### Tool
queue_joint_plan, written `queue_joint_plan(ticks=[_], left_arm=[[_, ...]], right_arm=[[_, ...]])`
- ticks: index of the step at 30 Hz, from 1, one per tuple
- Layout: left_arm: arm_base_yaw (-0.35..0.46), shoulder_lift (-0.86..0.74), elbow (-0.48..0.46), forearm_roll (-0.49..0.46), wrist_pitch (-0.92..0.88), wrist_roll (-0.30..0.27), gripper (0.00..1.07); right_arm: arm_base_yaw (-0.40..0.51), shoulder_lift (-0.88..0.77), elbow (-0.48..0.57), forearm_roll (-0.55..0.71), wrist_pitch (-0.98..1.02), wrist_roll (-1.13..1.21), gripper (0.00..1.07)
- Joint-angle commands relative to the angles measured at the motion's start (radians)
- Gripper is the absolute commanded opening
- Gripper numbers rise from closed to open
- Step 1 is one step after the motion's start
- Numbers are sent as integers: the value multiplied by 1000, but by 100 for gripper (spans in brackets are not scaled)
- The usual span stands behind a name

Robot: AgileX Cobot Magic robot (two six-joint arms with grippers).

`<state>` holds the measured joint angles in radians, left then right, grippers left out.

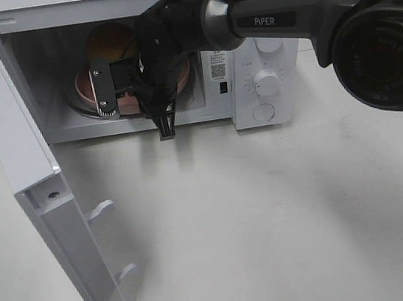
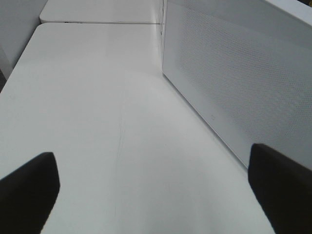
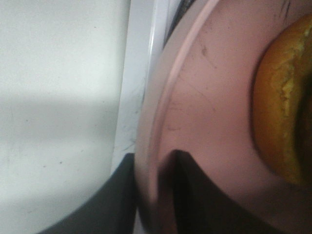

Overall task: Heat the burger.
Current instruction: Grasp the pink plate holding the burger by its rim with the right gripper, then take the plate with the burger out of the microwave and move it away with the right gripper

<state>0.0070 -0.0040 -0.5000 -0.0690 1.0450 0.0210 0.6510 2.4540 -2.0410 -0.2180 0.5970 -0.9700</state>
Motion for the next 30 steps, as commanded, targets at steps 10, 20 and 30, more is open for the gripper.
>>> queue_joint_plan(ticks=[10,20,30], left_arm=[[0,-22,3,-5,-8,-1,105],[0,-22,3,-5,-8,-1,105],[0,-22,3,-5,-8,-1,105]], right_arm=[[-8,-28,-7,-29,-9,-20,1],[15,-67,-7,-31,15,-35,2],[15,-148,144,-31,-90,-74,0]])
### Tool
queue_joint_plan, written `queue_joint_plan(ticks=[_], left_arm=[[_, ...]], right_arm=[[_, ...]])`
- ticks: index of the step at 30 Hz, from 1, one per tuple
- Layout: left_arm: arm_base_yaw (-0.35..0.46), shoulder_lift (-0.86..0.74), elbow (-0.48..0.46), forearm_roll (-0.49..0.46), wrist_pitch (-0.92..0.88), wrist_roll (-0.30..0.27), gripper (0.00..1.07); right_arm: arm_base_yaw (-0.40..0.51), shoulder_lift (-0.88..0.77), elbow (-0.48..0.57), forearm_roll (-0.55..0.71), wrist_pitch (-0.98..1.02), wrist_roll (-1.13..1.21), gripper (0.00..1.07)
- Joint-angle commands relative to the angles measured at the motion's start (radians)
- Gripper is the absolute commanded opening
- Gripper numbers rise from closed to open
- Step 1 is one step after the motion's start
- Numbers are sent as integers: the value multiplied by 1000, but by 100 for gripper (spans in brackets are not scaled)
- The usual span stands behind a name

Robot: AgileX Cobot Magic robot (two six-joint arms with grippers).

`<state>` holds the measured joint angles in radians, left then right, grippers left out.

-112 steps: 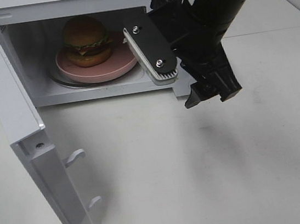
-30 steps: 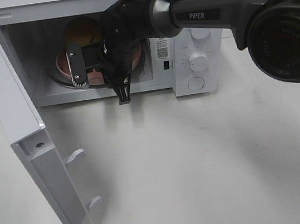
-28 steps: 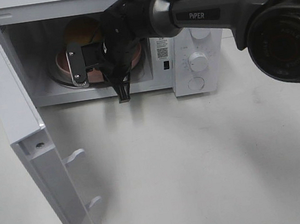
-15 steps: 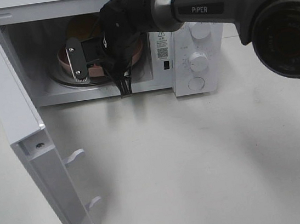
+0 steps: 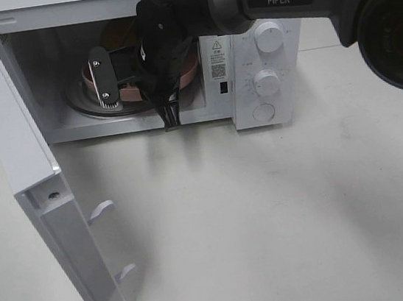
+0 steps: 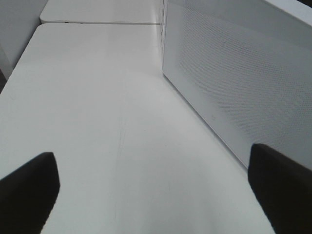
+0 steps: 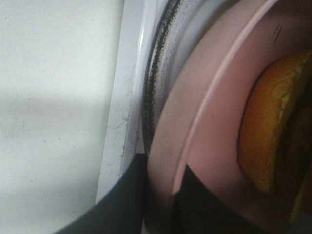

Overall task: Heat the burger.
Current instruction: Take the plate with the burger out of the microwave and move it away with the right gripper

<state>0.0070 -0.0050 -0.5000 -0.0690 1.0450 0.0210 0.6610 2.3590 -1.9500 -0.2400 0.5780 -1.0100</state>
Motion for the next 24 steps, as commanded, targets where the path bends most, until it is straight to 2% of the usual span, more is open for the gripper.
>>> queue_joint_plan(ticks=[1,2,6,7,9,10,24], left_arm=[[0,-21,3,-5,-8,-1,105],[0,-21,3,-5,-8,-1,105],[0,-21,3,-5,-8,-1,105],[0,-21,3,-5,-8,-1,105],[0,-21,3,-5,-8,-1,105],[0,-21,3,-5,-8,-1,105],[0,-21,3,-5,-8,-1,105]], right_arm=[[5,-53,53,-9,-71,-34,0],[5,-76,97,-10,-106,-43,0],[5,-110,160,-11,-157,-52,0],[5,-138,208,-11,-200,-63,0],[5,-149,228,-11,-218,-65,0],[5,-176,274,-11,-253,-66,0],[5,-355,542,-18,-445,-88,0]])
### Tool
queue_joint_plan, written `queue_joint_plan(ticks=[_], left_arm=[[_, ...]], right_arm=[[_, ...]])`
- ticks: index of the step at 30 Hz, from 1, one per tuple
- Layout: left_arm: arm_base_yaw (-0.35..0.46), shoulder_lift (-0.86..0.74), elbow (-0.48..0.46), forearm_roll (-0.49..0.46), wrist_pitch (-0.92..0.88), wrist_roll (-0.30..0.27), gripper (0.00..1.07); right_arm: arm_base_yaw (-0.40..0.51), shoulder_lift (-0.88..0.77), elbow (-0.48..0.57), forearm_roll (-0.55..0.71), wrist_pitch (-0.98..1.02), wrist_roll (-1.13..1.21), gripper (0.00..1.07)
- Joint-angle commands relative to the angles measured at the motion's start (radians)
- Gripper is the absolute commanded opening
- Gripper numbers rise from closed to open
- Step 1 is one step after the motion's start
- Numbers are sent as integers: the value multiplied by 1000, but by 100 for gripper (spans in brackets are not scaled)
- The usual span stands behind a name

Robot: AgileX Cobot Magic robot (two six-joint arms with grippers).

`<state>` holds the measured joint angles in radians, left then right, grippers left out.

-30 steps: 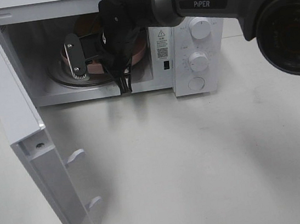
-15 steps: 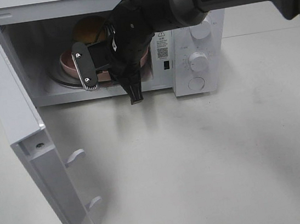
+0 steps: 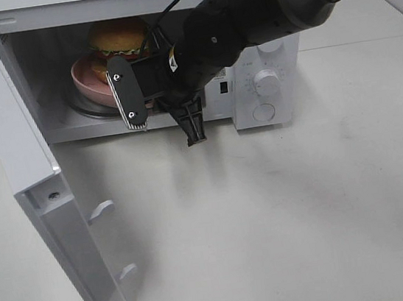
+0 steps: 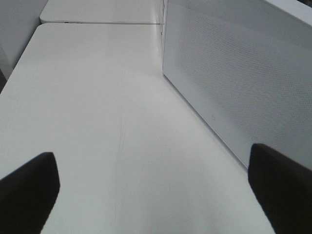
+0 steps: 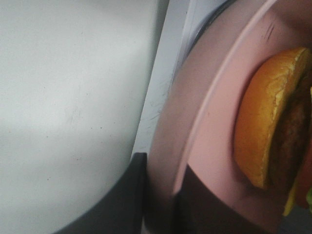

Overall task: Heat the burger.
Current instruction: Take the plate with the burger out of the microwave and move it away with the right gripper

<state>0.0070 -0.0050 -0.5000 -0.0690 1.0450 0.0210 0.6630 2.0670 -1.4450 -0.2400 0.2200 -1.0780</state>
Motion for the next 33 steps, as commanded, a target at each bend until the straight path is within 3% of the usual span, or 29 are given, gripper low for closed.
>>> queue_joint_plan(ticks=[1,7,12,15,17,33], left_arm=[[0,-21,3,-5,-8,-1,105],[0,-21,3,-5,-8,-1,105],[0,-21,3,-5,-8,-1,105],[0,-21,3,-5,-8,-1,105],[0,-21,3,-5,-8,-1,105],[0,-21,3,-5,-8,-1,105]], right_arm=[[3,-73,52,-18,-93,-20,0],[3,-145,147,-18,-137,-20,0],[3,-241,302,-18,-188,-24,0],[3,-255,319,-18,-195,-24,0],[3,-307,397,-18,-220,-24,0],[3,-486,619,-18,-247,-41,0]])
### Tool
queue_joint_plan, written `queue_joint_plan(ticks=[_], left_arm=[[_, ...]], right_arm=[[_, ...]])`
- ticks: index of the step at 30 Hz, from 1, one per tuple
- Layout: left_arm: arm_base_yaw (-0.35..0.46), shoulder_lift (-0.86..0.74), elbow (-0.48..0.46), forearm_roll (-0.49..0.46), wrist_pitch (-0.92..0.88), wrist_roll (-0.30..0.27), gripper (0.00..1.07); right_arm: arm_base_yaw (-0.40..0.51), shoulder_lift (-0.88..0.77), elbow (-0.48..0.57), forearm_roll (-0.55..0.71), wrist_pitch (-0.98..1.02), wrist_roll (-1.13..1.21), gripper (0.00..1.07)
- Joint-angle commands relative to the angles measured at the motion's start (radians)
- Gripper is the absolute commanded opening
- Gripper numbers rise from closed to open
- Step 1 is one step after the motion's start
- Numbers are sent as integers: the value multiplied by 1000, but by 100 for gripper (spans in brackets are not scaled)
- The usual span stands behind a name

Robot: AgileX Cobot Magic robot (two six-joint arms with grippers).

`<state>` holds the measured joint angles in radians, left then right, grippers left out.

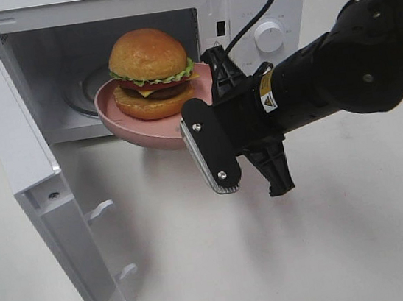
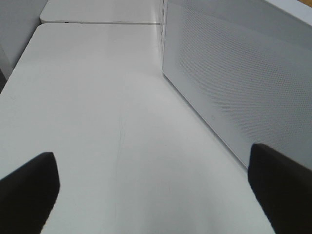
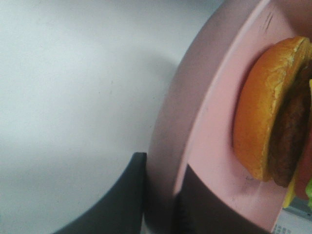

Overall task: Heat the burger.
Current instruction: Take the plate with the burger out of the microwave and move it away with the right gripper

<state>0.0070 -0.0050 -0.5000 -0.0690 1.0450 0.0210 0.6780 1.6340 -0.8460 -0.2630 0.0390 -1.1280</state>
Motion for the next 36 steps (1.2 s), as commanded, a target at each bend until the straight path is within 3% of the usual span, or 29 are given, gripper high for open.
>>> queue_joint_plan(ticks=[1,17,36], left_arm=[[0,-21,3,-5,-8,-1,105],[0,-21,3,-5,-8,-1,105],[0,-21,3,-5,-8,-1,105]], right_arm=[[-12,-53,20,5,-66,9,0],[-12,-313,232,5,-18,12,1],[-12,-757,388,3,358,12,1]])
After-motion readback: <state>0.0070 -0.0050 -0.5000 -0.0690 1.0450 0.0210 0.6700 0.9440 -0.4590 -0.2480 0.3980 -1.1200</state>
